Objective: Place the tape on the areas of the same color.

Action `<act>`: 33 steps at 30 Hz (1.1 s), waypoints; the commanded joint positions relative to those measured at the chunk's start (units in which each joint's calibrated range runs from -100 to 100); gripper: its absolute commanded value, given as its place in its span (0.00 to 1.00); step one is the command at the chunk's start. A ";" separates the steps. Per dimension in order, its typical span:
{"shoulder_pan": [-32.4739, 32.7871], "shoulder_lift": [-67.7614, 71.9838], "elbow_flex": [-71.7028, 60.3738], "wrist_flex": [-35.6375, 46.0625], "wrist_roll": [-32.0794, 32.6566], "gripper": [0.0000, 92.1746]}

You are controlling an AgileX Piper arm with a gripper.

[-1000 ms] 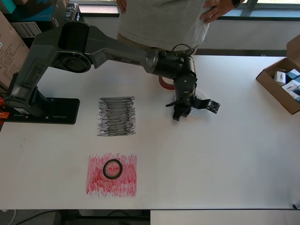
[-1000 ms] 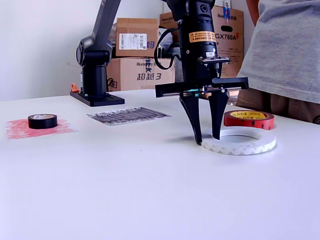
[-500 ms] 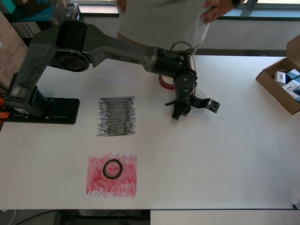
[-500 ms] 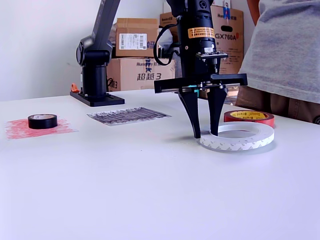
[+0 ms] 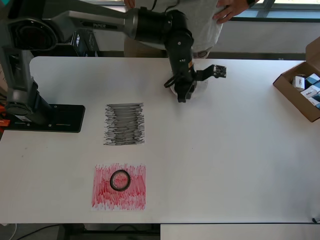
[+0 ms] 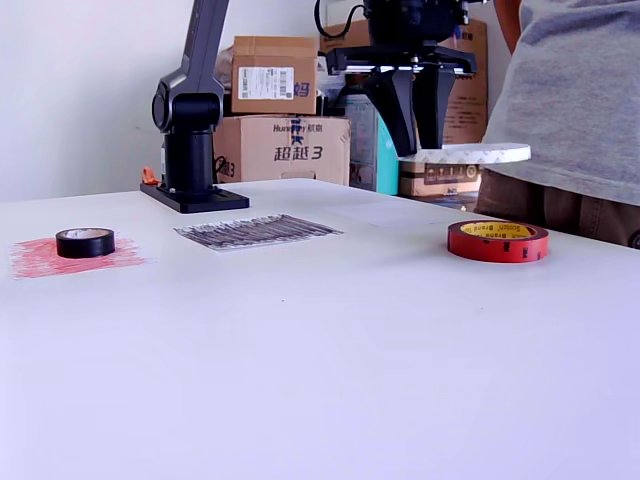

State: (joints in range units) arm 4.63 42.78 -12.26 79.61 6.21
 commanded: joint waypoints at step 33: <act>13.69 -21.82 49.56 -21.36 -25.93 0.00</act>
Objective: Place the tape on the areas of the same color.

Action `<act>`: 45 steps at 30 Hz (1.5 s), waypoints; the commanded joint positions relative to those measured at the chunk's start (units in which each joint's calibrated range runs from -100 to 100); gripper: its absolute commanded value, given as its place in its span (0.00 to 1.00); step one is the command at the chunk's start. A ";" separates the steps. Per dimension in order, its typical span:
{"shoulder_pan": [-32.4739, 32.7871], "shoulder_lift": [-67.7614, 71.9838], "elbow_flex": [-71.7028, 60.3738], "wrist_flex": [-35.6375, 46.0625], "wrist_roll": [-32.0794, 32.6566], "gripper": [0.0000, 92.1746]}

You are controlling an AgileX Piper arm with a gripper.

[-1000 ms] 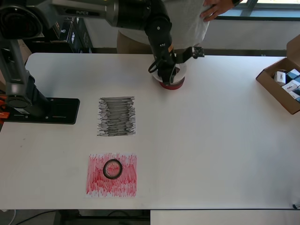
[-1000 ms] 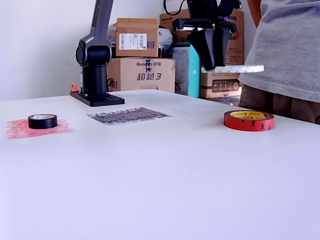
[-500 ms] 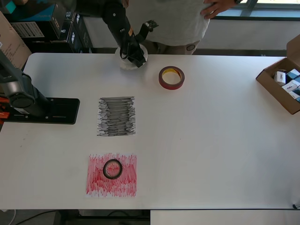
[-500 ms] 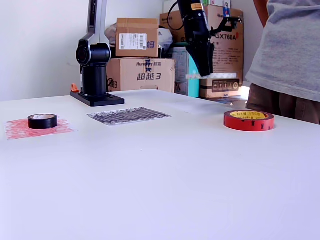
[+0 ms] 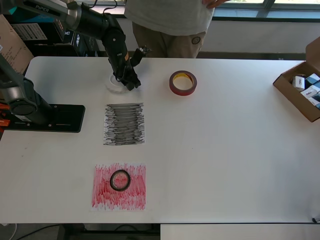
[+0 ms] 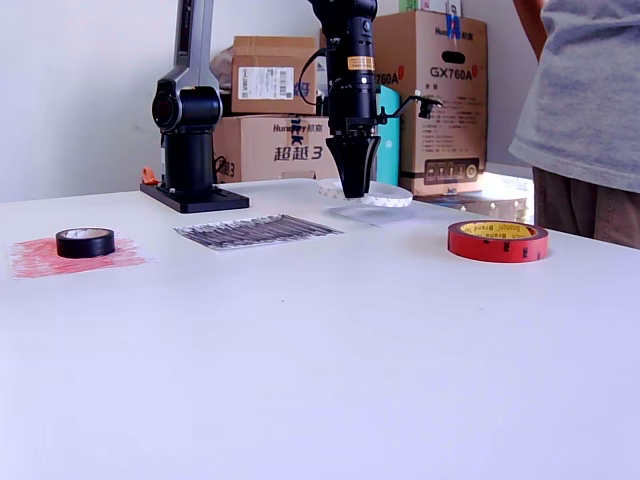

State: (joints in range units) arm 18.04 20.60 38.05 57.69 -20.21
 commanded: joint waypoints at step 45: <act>4.55 5.50 -5.48 -1.56 5.89 0.00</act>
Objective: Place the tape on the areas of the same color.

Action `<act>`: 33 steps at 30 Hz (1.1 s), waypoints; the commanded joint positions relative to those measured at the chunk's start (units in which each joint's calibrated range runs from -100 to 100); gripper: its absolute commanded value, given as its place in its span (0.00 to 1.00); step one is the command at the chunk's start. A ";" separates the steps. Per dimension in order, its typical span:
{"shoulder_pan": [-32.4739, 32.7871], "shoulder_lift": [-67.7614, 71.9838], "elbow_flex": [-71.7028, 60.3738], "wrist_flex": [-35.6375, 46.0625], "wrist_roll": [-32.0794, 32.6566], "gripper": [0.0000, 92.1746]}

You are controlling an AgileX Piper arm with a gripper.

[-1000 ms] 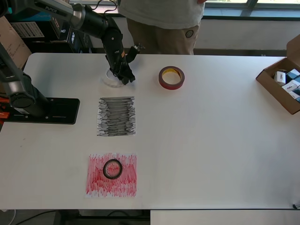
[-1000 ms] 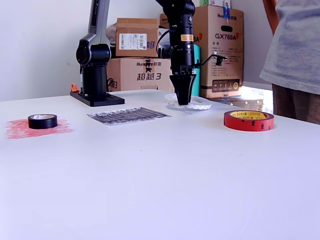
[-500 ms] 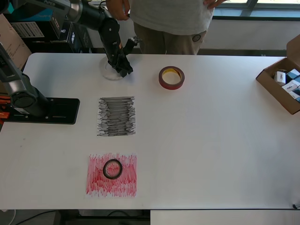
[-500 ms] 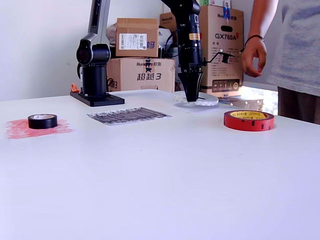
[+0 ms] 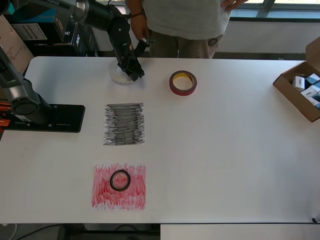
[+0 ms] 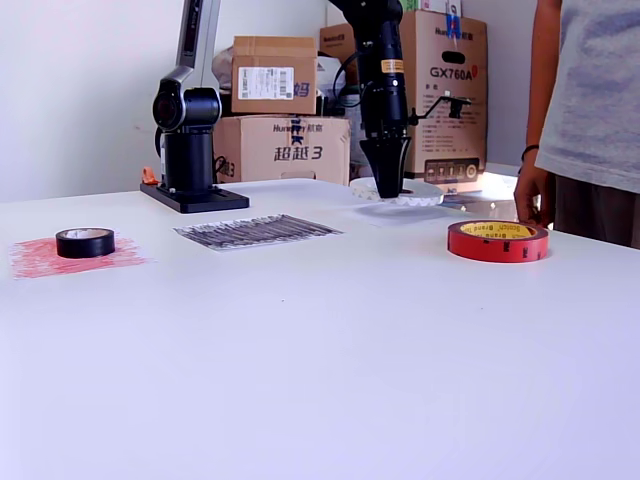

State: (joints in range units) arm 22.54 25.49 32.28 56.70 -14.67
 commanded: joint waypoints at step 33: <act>-2.87 -8.75 -1.43 0.19 2.23 0.74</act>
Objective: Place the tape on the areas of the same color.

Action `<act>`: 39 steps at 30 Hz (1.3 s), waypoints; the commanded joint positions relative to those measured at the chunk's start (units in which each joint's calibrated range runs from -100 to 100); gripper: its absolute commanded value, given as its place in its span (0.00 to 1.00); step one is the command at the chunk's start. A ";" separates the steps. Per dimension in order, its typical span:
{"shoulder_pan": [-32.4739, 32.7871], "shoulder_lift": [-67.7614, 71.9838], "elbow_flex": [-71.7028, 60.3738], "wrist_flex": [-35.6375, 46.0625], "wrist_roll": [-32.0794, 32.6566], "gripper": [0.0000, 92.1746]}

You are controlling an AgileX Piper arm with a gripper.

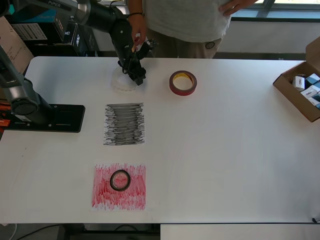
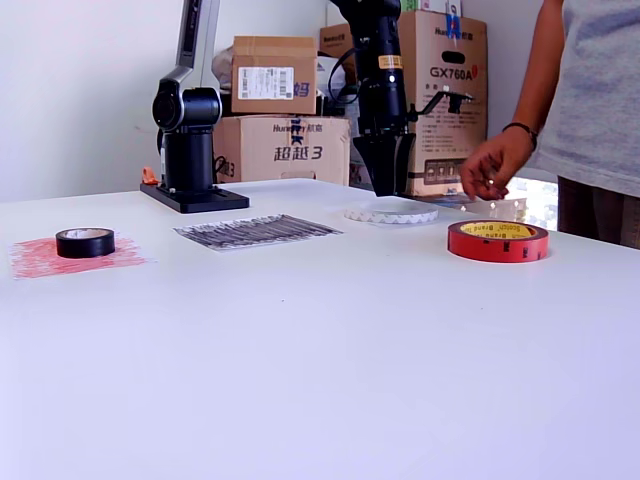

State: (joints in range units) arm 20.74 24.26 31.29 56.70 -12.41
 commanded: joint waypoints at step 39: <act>-59.96 -9.29 -1.98 1.55 -27.94 0.57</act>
State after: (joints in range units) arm -37.32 11.63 29.50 57.84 -39.75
